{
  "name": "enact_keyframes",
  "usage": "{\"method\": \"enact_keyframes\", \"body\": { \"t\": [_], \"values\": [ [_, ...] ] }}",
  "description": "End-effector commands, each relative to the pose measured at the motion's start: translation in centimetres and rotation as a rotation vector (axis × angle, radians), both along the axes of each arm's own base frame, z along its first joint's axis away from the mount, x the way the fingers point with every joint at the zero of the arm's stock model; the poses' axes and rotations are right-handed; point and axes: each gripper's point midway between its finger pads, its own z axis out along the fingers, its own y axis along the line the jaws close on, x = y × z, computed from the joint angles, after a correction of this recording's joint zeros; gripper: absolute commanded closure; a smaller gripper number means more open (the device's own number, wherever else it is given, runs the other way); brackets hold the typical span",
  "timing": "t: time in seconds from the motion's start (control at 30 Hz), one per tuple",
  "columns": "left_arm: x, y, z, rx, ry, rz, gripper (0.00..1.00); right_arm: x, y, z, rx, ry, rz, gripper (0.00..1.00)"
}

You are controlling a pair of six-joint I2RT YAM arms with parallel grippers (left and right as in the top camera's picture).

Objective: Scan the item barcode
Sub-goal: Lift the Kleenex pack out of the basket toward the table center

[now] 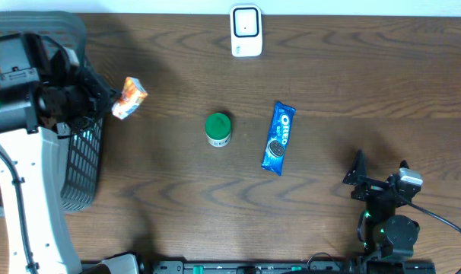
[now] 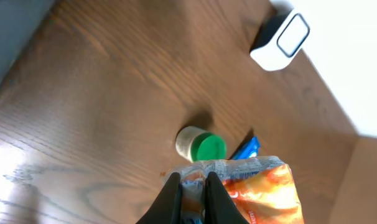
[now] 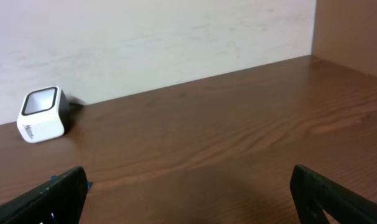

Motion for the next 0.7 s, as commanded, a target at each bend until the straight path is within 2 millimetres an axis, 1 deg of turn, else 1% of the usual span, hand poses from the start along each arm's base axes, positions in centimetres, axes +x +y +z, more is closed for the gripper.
{"method": "enact_keyframes", "body": {
  "t": [0.0,0.1,0.2,0.27,0.3,0.43,0.5,0.67],
  "values": [
    [-0.1,-0.2,-1.1,0.158,0.019,-0.064,0.93,0.0,0.2,-0.1,-0.01,0.006,0.011,0.01],
    [0.5,-1.2,-2.1,0.244,0.025,-0.096,0.93,0.0,0.2,-0.1,-0.01,0.006,0.011,0.01],
    [1.4,-3.2,-3.6,0.253,0.019,-0.157,0.93,0.0,0.2,-0.1,-0.01,0.006,0.011,0.01],
    [2.2,-4.5,-5.1,0.257,0.021,-0.193,0.93,0.0,0.2,-0.1,-0.01,0.006,0.011,0.01],
    [2.7,-4.8,-5.9,0.268,0.024,-0.195,0.93,0.0,0.2,-0.1,-0.01,0.006,0.011,0.01],
    [4.9,-4.8,-9.6,0.314,0.053,-0.139,0.93,0.0,0.2,-0.1,-0.01,0.006,0.011,0.01],
    [5.8,-5.4,-11.6,0.31,0.066,-0.146,0.93,0.0,0.2,-0.1,-0.01,0.006,0.011,0.01],
    [7.3,-7.1,-16.9,0.294,0.158,-0.151,0.93,0.0,0.2,-0.1,-0.01,0.006,0.011,0.01]
  ]
}}
